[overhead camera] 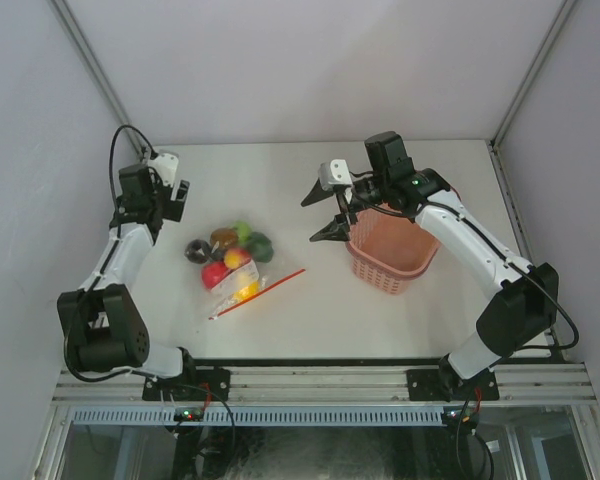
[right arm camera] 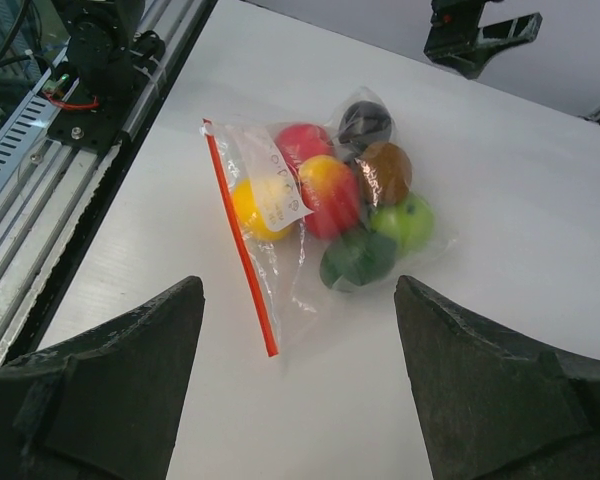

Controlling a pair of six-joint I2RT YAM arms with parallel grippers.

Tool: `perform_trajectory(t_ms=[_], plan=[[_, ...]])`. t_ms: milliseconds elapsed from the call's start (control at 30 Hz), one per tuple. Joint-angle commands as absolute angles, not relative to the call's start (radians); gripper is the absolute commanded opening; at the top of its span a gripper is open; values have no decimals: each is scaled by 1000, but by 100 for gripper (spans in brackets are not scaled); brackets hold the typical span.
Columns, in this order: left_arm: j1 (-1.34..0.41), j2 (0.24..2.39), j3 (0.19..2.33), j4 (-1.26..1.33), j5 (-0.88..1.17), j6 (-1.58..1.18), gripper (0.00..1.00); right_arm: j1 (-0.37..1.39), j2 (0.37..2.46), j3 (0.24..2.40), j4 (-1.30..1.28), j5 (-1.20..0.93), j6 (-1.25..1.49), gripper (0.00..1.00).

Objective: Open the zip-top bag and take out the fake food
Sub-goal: Pick up the zipper food storage bag at the center of the board.

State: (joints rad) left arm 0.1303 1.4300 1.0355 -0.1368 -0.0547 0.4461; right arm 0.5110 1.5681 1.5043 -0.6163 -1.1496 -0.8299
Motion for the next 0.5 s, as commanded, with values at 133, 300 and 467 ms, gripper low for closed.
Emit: perform_trajectory(t_ms=[133,300,467], plan=[[199,1304,999,-138,-295,355,99,513,1552,1527,-572,-1141,-810,78],[243,1260,951,-180,-307,328,100,501,1558,1540,-566,-1136,-808,78],[297,1199,888,-169,-278,321,100,500,1562,1534,-555,-1124,-808,79]])
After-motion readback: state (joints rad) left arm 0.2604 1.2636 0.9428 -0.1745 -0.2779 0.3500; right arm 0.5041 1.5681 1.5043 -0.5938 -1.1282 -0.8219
